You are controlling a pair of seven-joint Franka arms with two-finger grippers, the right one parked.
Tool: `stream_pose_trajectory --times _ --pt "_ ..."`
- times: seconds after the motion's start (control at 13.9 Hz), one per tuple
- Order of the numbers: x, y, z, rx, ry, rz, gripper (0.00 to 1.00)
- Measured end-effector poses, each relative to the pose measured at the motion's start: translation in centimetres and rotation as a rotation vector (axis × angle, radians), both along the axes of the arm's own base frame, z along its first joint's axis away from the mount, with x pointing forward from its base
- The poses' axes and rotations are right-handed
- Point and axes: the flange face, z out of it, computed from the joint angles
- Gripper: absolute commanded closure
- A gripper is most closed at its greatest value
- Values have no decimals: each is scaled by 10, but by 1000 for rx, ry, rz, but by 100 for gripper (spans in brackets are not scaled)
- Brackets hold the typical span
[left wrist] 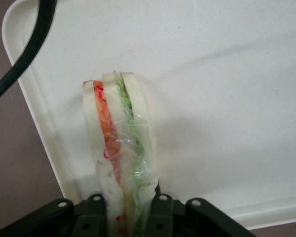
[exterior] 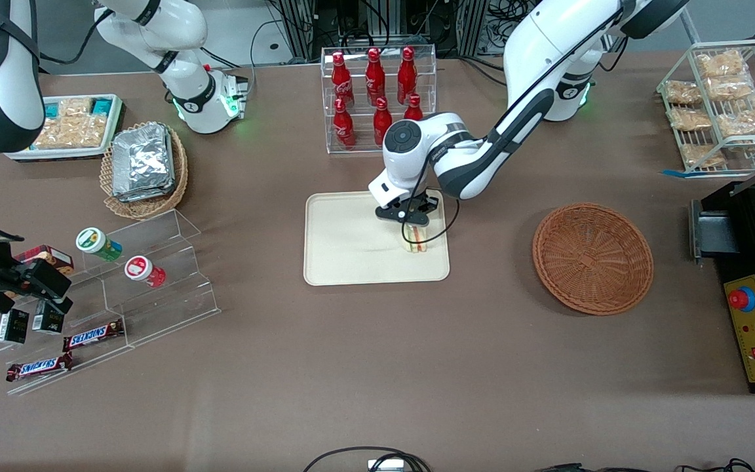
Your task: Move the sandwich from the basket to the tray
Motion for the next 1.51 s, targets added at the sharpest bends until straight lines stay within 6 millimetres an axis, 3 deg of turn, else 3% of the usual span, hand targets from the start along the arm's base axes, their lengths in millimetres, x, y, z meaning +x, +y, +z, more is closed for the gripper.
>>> stream_pose_trajectory --times 0.29,0.5,0.65,0.86,1.15,1.51 --pt "19 -3 20 -2 -35 77 0" --pt "53 -1 69 15 -98 149 0" --pt "85 18 107 30 -134 223 0" --pt "132 71 151 68 -156 357 0" --pt "181 169 208 80 -163 559 0" --pt "196 252 264 79 -78 570 0"
